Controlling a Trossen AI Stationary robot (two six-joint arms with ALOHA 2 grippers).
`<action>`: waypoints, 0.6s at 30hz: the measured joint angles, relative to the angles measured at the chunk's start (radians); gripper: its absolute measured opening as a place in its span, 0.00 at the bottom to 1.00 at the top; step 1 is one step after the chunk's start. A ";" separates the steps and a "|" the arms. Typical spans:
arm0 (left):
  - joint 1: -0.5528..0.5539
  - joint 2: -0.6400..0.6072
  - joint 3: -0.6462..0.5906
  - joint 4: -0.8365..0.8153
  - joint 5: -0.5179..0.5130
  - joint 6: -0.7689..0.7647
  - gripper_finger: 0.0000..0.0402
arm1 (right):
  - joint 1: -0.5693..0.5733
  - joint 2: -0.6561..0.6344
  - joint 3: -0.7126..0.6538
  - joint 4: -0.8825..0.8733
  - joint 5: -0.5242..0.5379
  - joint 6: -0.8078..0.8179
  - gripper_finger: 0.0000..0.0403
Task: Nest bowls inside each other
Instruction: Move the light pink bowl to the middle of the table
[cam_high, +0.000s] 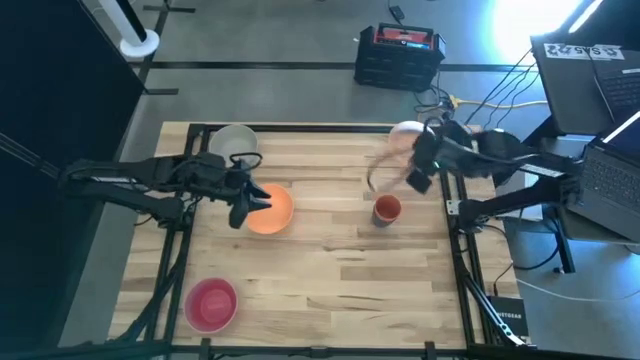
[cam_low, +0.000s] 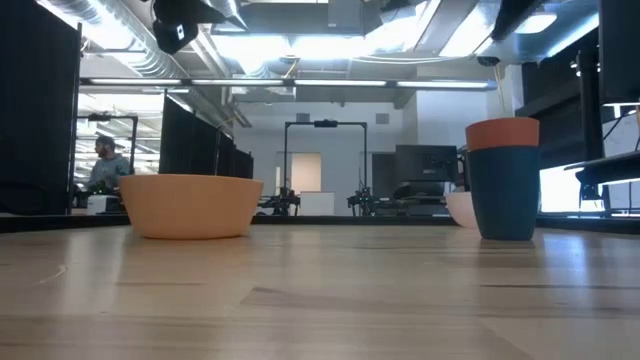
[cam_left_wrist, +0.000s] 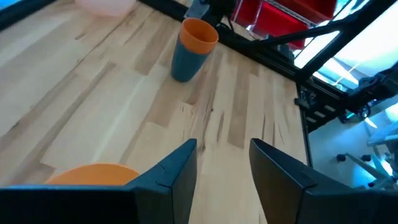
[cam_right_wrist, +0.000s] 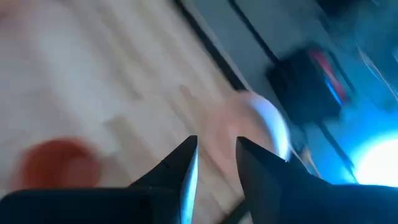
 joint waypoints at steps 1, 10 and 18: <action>0.000 0.014 0.007 -0.002 0.000 -0.006 0.33 | -0.051 -0.015 -0.030 0.013 -0.006 -0.008 0.24; 0.008 -0.005 0.007 -0.001 0.000 -0.006 0.33 | -0.528 0.255 -0.059 0.196 -0.287 -0.219 0.24; 0.023 -0.014 0.007 -0.006 0.000 0.020 0.33 | -0.625 0.486 -0.059 0.204 -0.377 -0.292 0.24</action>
